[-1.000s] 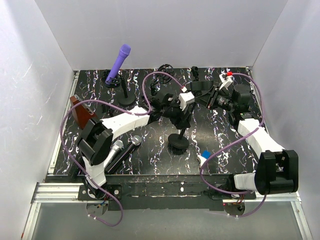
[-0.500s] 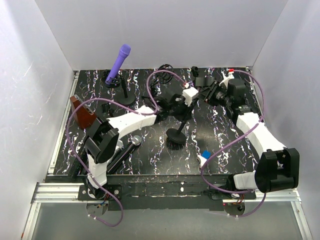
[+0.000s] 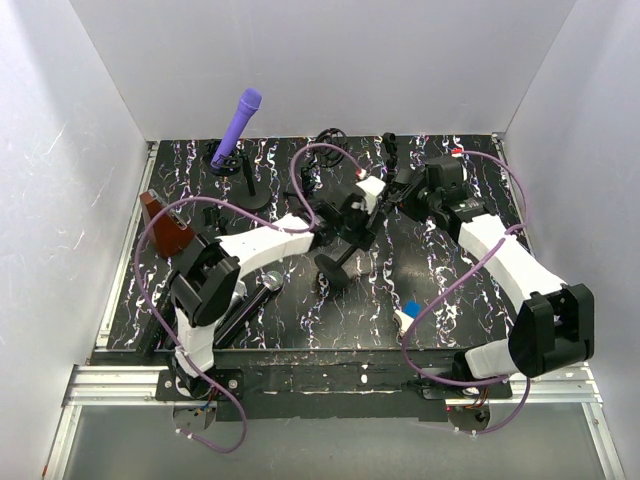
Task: Remove the microphone from the stand
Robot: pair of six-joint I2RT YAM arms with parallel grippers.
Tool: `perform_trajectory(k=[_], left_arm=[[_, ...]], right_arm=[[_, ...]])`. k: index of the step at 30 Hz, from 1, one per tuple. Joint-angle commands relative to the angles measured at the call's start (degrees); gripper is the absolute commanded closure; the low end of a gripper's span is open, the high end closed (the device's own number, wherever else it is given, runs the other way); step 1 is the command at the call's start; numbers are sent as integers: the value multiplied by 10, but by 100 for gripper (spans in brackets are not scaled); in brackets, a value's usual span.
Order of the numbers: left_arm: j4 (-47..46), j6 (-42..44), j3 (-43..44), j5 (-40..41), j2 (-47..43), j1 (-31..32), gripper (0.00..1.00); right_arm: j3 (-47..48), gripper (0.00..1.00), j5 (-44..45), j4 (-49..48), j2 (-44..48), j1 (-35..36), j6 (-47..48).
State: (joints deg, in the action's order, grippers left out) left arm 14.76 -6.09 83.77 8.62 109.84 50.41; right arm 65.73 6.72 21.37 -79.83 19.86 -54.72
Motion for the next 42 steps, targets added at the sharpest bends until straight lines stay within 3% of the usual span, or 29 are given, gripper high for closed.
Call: perform_trajectory(k=[1,4,8,12,15,16,18,20,21,22,24,25,26,29,32,33,34,38,40,42], left_arm=[[-20,-23,-15,-263,-45,-90,26],[-25,-25,-17,-463,-32,-135,27],[-18,-10,-10,-614,-2,-149,35],[5,-9,6,-685,27,-150,56],[14,9,3,-681,27,-149,66],[18,19,3,-678,27,-149,74],[29,37,7,-665,24,-148,100],[19,37,5,-609,10,-145,100],[10,32,5,-514,-5,-136,100],[-1,31,5,-398,-22,-119,100],[-81,21,-25,-12,-82,-55,100],[-137,37,-42,116,-100,-25,100],[-161,49,-36,159,-100,-12,100],[-94,4,30,226,-48,-3,100],[-48,-53,61,269,-10,-3,100],[-61,-61,42,246,-8,-5,100],[-78,-51,24,211,-13,-7,100],[-170,44,-63,74,-66,-13,32],[-190,56,-100,14,-95,-26,21],[-189,58,-125,-29,-126,-40,17]], right_arm=[[-62,99,-148,-179,18,-21,103],[-101,99,-268,-289,0,-32,148],[-124,99,-355,-366,-9,-37,184],[-123,99,-353,-376,-8,-36,191],[-120,99,-349,-373,-4,-37,191],[-119,99,-350,-369,-2,-37,189],[-114,99,-344,-355,3,-37,186],[-102,99,-314,-323,18,-34,185],[-91,99,-290,-301,25,-32,186],[-77,99,-267,-279,34,-27,187],[-33,99,-174,-193,56,-10,190],[-11,99,-134,-166,64,2,191],[8,99,-97,-149,71,15,191],[50,99,23,-102,76,55,179],[48,99,35,-91,70,70,165],[41,99,40,-85,63,71,169],[33,99,39,-95,61,71,188],[-21,99,-12,-198,60,65,267],[-47,99,-83,-289,55,56,319],[-75,99,-121,-385,55,55,373]])
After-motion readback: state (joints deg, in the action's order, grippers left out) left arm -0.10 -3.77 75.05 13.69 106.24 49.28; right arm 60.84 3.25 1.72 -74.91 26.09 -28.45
